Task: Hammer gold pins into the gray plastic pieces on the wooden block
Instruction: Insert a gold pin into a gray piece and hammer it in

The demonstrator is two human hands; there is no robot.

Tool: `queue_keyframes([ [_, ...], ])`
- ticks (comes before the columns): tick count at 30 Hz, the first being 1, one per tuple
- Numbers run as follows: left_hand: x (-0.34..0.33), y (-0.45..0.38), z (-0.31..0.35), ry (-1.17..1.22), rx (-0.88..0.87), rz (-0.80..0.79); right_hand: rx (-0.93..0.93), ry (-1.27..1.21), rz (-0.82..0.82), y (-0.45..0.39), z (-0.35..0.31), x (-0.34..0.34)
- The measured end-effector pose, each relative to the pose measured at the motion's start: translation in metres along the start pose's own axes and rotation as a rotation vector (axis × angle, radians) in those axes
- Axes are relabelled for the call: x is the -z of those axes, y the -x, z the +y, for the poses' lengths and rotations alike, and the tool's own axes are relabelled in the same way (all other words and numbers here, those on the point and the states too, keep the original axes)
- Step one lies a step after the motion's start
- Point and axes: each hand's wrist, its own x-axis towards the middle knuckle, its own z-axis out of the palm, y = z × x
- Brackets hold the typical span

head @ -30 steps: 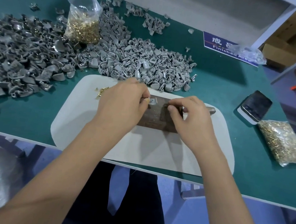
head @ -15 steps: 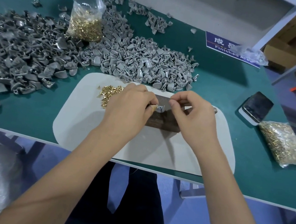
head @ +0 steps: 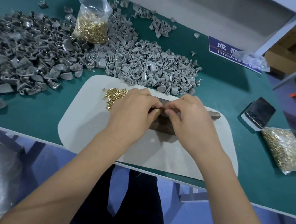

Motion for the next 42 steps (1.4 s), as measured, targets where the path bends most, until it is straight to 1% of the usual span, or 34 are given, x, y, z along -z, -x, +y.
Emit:
queue_keyframes([
  [5, 0.001, -0.002, -0.002, 0.018, -0.003, -0.017, -0.005, 0.196, -0.051, -0.006, -0.013, 0.004],
  [10, -0.001, -0.001, -0.006, 0.023, 0.001, 0.014, -0.022, 0.131, -0.035, -0.011, -0.007, 0.003],
  [11, -0.001, -0.001, -0.006, 0.025, 0.006, 0.017, -0.015, 0.069, -0.022, -0.01, -0.003, 0.0],
  [12, -0.001, -0.001, -0.006, 0.03, 0.012, 0.017, -0.03, -0.043, -0.005, -0.009, 0.001, -0.002],
  [15, -0.001, -0.003, -0.006, 0.056, 0.017, 0.002, -0.158, -0.381, 0.02, -0.005, 0.01, -0.006],
  [17, -0.001, -0.003, -0.006, 0.06, 0.022, -0.003, -0.2, -0.458, 0.043, -0.005, 0.013, -0.008],
  [19, -0.001, -0.003, -0.006, 0.055, 0.027, -0.006, -0.19, -0.437, 0.051, -0.006, 0.012, -0.008],
  [20, -0.001, -0.003, -0.007, 0.053, 0.029, -0.005, -0.17, -0.387, 0.048, -0.006, 0.011, -0.006],
  [25, -0.002, -0.003, -0.008, 0.047, 0.018, 0.003, 0.008, -0.028, -0.014, -0.011, -0.003, 0.003],
  [28, -0.001, -0.003, -0.008, 0.05, -0.012, -0.005, 0.038, 0.115, -0.085, -0.018, -0.01, 0.006],
  [31, -0.002, -0.003, -0.009, 0.054, -0.015, -0.005, 0.021, 0.078, -0.108, -0.021, -0.009, 0.007],
  [36, -0.003, -0.003, -0.009, 0.053, 0.021, 0.0, -0.059, -0.16, -0.003, -0.009, 0.002, 0.003],
  [39, -0.003, -0.002, -0.006, 0.044, 0.017, -0.001, -0.045, -0.183, 0.025, -0.004, 0.008, -0.003],
  [42, -0.002, -0.004, -0.007, 0.041, 0.018, -0.007, -0.044, -0.156, -0.004, -0.012, 0.012, -0.002],
])
